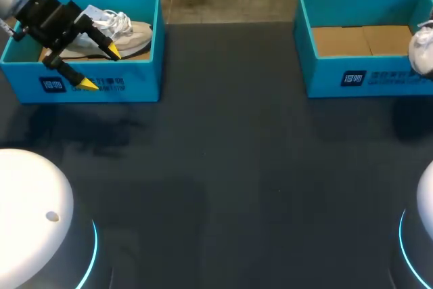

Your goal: Take the shoe out of the shoebox, open the shoe tongue, remove and reinsert the insole, then place the shoe into the shoebox

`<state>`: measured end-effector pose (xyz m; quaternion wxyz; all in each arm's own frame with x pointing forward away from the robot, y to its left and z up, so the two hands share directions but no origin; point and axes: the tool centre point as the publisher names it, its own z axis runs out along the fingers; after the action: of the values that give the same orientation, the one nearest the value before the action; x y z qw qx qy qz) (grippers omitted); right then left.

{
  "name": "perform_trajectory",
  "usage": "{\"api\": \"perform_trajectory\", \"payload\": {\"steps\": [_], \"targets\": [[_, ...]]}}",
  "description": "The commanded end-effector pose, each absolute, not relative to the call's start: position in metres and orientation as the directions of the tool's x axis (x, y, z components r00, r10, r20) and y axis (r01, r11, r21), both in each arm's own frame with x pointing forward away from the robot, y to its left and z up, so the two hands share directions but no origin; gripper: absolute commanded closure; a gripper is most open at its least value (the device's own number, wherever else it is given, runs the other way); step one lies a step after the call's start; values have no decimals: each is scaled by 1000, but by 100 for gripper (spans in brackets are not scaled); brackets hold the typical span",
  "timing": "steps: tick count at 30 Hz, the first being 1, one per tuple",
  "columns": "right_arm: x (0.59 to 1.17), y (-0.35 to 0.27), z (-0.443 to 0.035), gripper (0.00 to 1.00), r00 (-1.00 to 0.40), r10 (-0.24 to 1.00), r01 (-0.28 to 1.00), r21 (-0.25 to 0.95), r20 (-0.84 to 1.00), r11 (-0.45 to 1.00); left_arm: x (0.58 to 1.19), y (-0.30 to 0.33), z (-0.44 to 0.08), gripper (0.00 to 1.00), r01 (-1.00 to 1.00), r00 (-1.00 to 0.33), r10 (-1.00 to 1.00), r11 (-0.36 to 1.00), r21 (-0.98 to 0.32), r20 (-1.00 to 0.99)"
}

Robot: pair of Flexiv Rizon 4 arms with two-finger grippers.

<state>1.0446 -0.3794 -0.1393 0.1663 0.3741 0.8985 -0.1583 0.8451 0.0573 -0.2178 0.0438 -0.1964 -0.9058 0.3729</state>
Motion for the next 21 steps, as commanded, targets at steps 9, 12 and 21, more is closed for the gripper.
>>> {"api": "perform_trajectory", "payload": {"steps": [9, 12, 21], "targets": [[1071, -389, -122, 100, -135, 940, 991, -24, -314, 134, 846, 58, -218, 0, 323, -918, 390, 646, -691, -65], [1070, -395, -123, 100, -3, 957, 1000, -20, -290, -3, 846, 58, -218, 0, 323, -918, 390, 646, -691, -65], [1057, -394, -129, 100, 202, 950, 978, -4, -238, -209, 846, 58, -218, 0, 323, -918, 390, 646, -691, -65]]}}
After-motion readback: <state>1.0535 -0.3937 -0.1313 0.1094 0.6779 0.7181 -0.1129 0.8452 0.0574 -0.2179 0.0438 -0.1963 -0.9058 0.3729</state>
